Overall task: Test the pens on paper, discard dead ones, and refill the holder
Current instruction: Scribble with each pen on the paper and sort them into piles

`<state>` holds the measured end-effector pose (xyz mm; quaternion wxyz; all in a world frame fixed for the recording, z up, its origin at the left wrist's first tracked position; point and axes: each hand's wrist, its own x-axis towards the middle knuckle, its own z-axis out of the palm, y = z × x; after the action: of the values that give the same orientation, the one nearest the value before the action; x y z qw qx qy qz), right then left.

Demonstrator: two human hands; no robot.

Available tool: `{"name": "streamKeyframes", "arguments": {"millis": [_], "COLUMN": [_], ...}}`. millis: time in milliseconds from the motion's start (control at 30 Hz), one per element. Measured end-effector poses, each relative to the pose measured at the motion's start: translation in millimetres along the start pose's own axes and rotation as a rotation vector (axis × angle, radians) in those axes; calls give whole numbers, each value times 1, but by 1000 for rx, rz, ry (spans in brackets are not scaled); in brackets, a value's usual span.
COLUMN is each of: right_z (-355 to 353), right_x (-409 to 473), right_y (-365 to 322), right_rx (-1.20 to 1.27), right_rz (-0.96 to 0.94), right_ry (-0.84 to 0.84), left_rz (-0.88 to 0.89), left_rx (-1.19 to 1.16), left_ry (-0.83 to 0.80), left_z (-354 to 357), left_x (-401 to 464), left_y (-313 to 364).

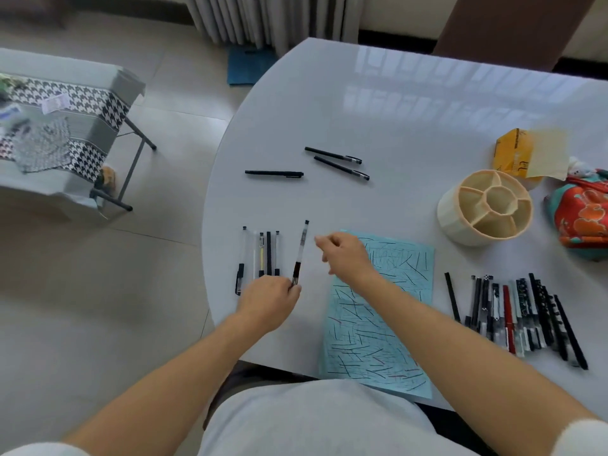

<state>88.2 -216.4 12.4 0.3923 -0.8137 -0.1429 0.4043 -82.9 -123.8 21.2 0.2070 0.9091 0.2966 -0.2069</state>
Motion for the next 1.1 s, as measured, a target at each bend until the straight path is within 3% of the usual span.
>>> {"name": "streamKeyframes", "arguments": {"millis": [100,200,400,533,633,733,800,900,1100], "right_z": [-22,-44,-57,-54,-53,-50,-51,-57,-59], "right_x": [44,87,141,146,130,96,69,34,-29], "right_y": [-22,-37,-47,-52,-49,-39,-28,-2,71], "right_rx": [-87,-305,-889,-1008,-820,-466,-171,232,566], "right_rz": [-107,-191,-280,-280,-285,-366,-329,-155,1], "right_ry": [267,379,306,278,336,457,487,453,360], "left_rz": [-112,-166,-188,-198,-47,295,437,504,572], "left_rx": [4,49,116,144,61,-43,35,146,235], "left_ry": [31,39,-33,-21,193,360,249,54,21], "left_z": [-5,-5,-1,-2,-3,-1,4,16,42], "left_x": [2,4,8,9,11,19,29,33,5], "left_y": [-30,-52,-70,-70,-62,-43,-24,2,38]}}
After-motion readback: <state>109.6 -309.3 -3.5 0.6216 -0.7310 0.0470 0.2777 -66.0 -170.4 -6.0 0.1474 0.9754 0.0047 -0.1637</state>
